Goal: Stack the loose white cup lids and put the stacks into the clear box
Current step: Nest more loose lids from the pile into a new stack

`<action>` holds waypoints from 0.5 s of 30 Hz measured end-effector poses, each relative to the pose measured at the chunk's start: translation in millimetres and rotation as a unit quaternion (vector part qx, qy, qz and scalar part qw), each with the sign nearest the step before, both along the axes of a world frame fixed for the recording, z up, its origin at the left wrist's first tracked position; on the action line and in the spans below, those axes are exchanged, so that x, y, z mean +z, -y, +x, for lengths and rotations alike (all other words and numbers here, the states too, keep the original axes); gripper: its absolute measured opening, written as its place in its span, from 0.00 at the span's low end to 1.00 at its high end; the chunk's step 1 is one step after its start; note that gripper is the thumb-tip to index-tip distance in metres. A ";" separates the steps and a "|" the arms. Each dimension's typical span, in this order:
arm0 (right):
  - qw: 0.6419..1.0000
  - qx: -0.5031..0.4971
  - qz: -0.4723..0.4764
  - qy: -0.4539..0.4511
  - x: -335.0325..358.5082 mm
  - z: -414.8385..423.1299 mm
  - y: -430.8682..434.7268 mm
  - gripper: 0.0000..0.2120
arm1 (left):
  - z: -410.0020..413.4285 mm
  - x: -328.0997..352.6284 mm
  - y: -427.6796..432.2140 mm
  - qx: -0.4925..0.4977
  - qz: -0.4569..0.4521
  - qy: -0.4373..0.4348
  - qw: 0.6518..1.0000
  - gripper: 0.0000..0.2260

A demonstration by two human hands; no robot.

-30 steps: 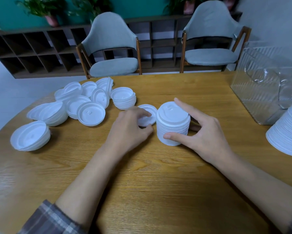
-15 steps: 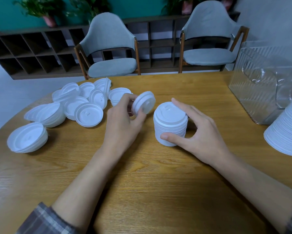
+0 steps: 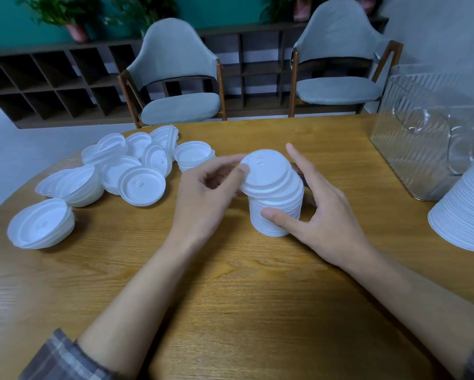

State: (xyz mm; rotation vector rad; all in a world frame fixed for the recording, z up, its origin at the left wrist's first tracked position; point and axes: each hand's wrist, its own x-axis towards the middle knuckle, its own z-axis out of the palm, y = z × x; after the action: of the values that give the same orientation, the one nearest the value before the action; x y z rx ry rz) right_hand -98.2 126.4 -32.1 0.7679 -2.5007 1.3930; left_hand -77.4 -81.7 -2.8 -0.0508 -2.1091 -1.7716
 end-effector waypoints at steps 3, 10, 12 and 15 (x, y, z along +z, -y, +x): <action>1.000 0.003 0.003 0.002 1.1 0.8 0.2 0.47 | -0.2 -5.0 -4.5 -0.016 -0.037 0.006 0.999 0.09; 1.000 0.010 0.006 -0.017 -0.3 -0.1 -0.4 0.41 | 6.4 -4.5 -9.4 -0.008 -0.086 -0.012 0.996 0.09; 1.000 0.009 0.003 -0.023 0.0 0.4 -0.5 0.41 | 8.0 -4.8 -9.6 -0.008 -0.105 -0.016 0.994 0.13; 1.000 0.009 0.004 -0.023 1.3 1.6 -0.6 0.40 | 8.5 -5.4 -9.6 -0.005 -0.128 -0.026 0.991 0.18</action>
State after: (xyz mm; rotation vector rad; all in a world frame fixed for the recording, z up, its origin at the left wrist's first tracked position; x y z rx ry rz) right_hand -96.6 127.0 -30.8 0.8176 -2.4724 1.3558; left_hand -69.0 -72.0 -8.2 -0.1766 -2.2886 -1.4771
